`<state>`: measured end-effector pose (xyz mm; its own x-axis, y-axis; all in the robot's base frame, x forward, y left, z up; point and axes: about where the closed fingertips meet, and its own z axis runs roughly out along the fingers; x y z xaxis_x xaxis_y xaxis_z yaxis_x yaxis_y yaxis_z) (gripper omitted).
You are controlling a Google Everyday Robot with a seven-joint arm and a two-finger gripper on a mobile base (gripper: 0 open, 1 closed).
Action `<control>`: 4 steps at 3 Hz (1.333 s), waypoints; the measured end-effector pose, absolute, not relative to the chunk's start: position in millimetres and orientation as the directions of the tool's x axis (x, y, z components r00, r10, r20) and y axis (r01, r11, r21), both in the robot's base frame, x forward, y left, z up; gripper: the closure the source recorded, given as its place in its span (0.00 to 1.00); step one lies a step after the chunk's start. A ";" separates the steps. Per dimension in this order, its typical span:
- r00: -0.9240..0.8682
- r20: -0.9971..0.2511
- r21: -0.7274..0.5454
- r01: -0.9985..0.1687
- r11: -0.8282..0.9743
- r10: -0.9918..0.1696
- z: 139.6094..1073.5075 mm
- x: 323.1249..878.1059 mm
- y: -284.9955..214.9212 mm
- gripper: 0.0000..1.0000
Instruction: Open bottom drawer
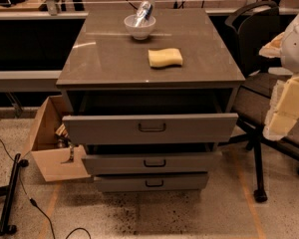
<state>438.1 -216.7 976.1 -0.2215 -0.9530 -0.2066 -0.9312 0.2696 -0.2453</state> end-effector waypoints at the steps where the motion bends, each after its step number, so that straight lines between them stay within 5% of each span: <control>1: -0.221 -0.207 -0.246 -0.931 0.270 -0.953 976.2 438.1 -216.7 0.00; 4: -0.103 -0.309 -0.151 -0.976 0.156 -0.945 777.2 426.9 -179.2 0.00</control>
Offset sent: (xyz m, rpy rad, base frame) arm 0.0134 0.0234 -0.1880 0.1712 0.0479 0.0858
